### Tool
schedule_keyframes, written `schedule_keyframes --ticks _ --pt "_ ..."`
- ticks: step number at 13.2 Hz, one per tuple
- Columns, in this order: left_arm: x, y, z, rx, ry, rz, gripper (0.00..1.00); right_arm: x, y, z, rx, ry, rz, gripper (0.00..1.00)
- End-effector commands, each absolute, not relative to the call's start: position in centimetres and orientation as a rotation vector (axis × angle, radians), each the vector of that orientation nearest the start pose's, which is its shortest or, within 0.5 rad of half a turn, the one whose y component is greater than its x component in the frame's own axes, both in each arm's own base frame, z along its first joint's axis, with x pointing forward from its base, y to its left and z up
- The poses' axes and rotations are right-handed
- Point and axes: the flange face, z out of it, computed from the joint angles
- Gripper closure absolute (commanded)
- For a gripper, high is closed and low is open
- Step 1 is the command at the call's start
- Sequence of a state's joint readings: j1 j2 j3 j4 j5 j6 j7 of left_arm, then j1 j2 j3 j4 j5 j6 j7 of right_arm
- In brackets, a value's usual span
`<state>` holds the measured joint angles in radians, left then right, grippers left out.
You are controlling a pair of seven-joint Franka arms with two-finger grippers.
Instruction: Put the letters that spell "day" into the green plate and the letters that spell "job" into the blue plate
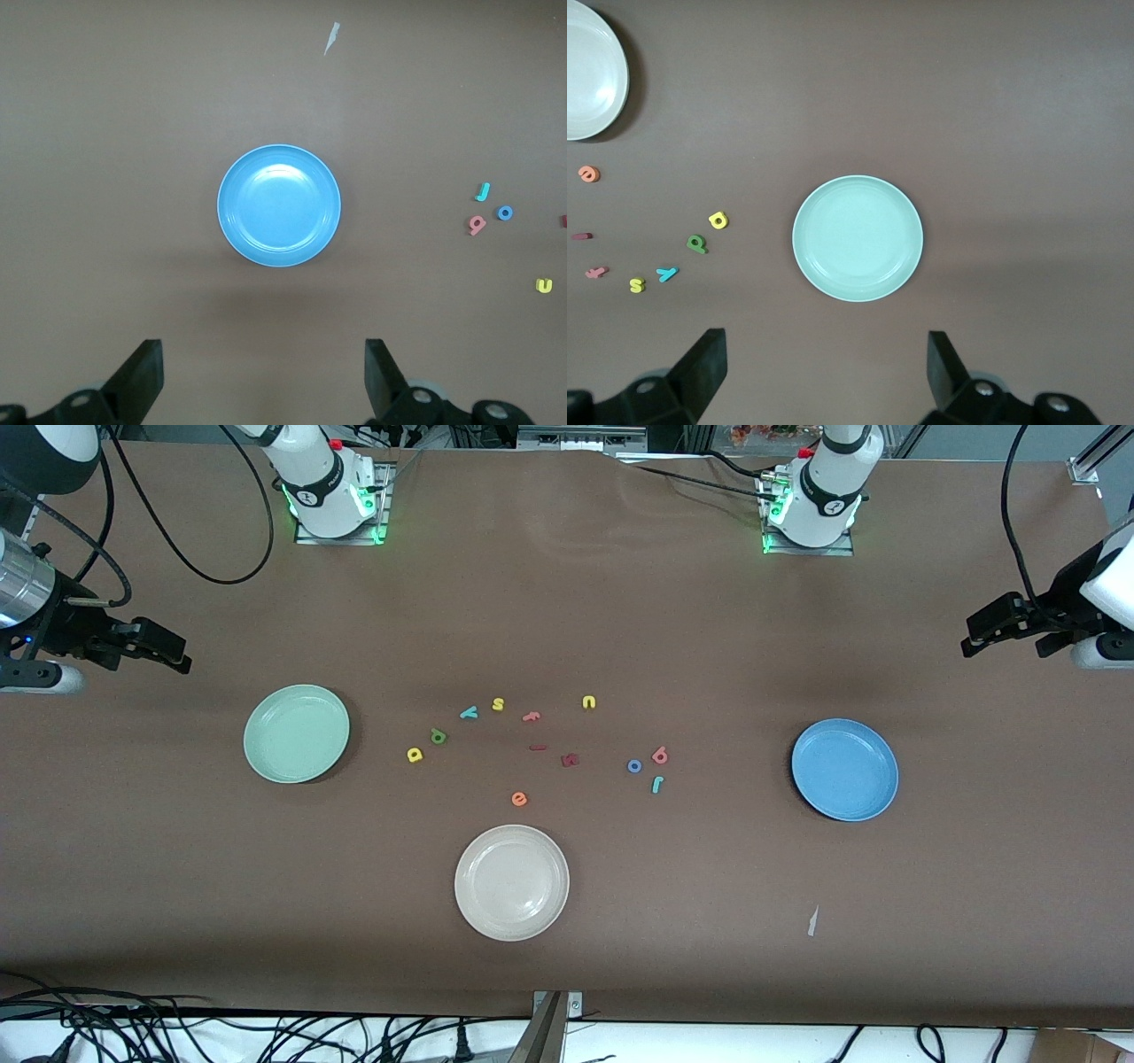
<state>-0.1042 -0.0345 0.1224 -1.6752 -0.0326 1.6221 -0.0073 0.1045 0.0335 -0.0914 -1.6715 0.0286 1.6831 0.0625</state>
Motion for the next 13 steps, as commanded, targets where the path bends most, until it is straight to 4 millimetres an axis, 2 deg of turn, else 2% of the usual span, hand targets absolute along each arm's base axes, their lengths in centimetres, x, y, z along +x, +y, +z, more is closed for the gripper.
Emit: schedule_keyframes --ticks 1,4,13 --pt "54.21 0.36 60.98 -3.143 0.022 0.082 0.00 57.15 1.03 57.13 -3.130 0.087 0.039 0.00" --pt "53.44 0.17 60.78 -3.141 0.017 0.181 0.00 57.13 1.03 57.12 -3.130 0.084 0.041 0.00" --pt "53.77 0.51 60.35 -3.137 0.015 0.183 0.00 57.13 1.03 57.12 -3.130 0.084 0.041 0.00"
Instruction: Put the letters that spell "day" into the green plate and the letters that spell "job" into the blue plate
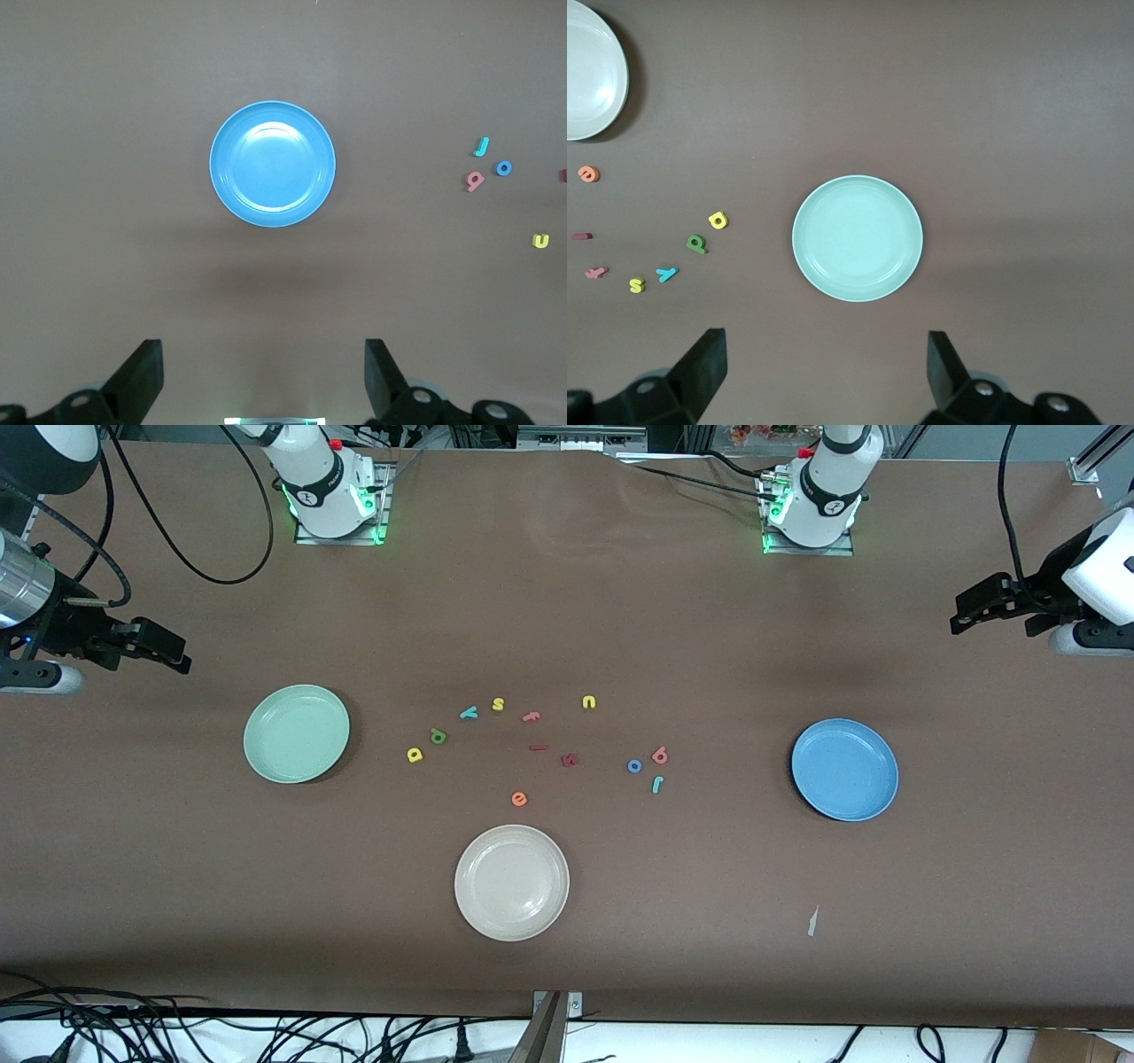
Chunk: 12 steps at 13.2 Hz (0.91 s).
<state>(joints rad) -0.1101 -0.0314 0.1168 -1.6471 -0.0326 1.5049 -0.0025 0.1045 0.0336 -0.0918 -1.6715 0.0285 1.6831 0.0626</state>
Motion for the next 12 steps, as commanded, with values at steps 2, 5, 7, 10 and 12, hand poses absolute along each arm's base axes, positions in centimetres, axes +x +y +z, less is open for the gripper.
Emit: schedule_keyframes --ticks 2,5,7,10,12 --pt "53.8 0.5 60.3 -3.137 0.015 0.186 0.00 57.1 1.0 57.1 -3.130 0.084 0.041 0.00" --pt "53.9 -0.2 61.0 -3.137 0.036 0.159 0.00 57.1 1.0 57.1 -3.130 0.084 0.041 0.00" --pt "53.9 -0.5 61.1 -3.137 0.046 0.157 0.00 57.1 1.0 57.1 -3.130 0.084 0.041 0.00" --pt "53.9 -1.1 61.2 -3.134 0.065 0.154 0.00 57.1 1.0 57.1 -3.130 0.084 0.041 0.00" --pt "53.9 -1.4 61.1 -3.124 0.076 0.156 0.00 57.1 1.0 57.1 -3.130 0.084 0.041 0.00"
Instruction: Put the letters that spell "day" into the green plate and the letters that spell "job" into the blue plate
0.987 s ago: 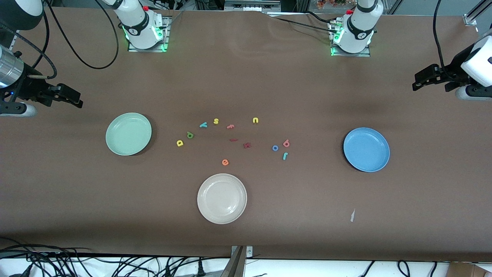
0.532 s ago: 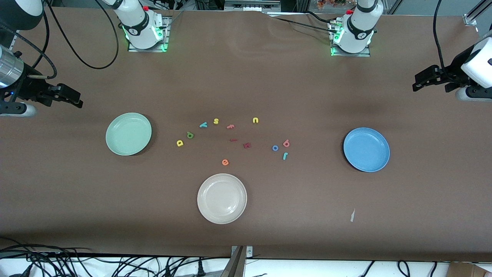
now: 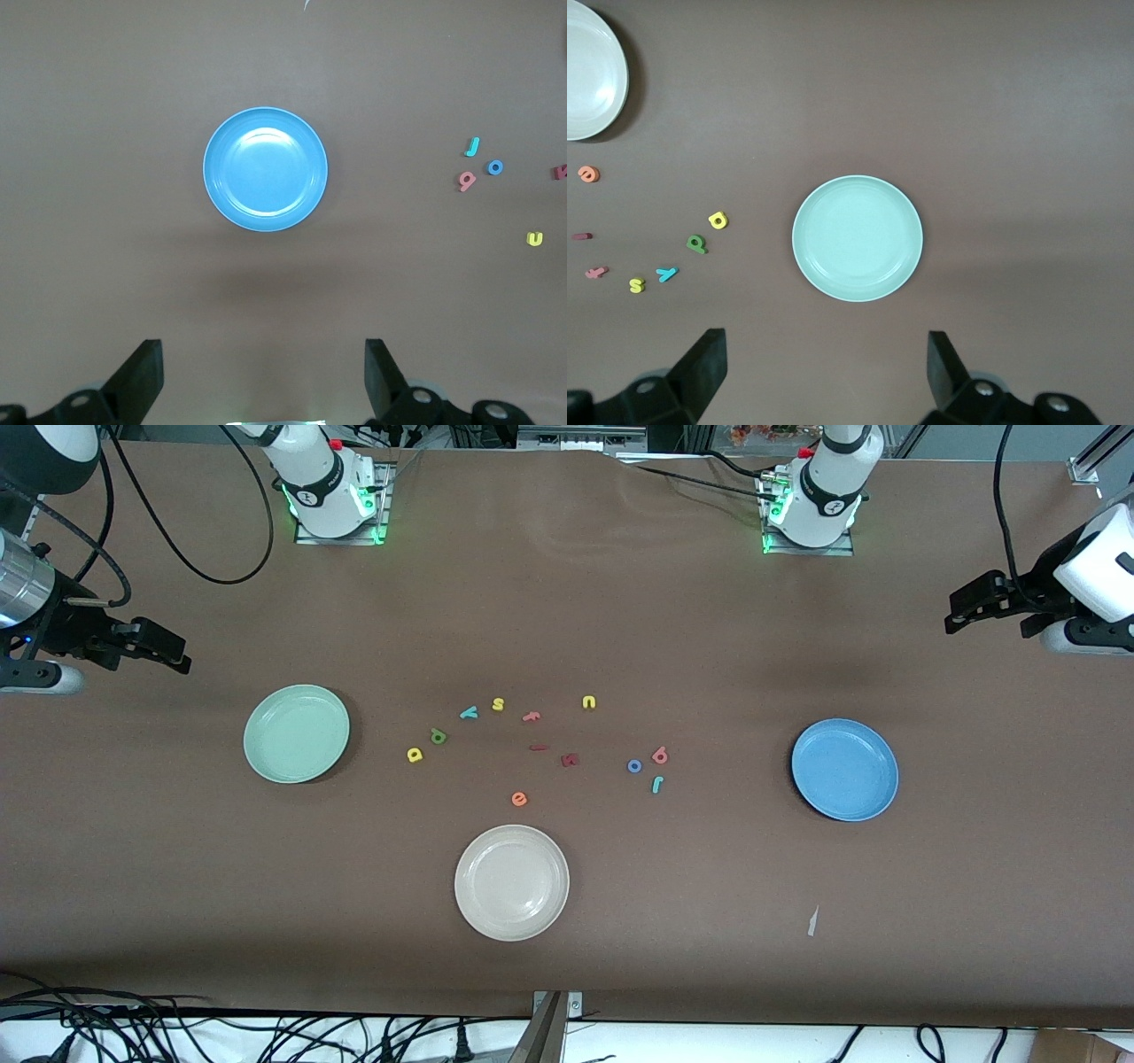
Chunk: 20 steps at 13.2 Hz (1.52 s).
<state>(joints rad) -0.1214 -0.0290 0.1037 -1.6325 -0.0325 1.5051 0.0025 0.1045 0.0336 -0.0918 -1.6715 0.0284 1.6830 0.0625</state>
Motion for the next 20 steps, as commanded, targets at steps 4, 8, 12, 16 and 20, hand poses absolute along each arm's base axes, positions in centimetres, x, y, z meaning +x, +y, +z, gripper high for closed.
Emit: schedule_keyframes --ticks 4,8,12,16,20 --pt "53.90 -2.37 61.13 -3.071 0.117 0.151 0.00 57.13 1.03 57.12 -3.130 0.084 0.041 0.00" --pt "53.91 -2.13 61.20 -3.071 0.110 0.149 0.00 57.12 0.87 57.11 -3.128 0.089 0.044 0.00" --pt "53.86 -2.30 61.29 -3.073 0.110 0.147 0.00 57.12 0.86 57.11 -3.130 0.089 0.044 0.00" --pt "53.86 -2.37 61.29 -3.071 0.115 0.147 0.00 57.12 0.87 57.11 -3.128 0.089 0.044 0.00" --pt "53.93 -2.73 61.77 -3.073 0.121 0.130 0.00 57.11 0.95 57.11 -3.130 0.087 0.044 0.00"
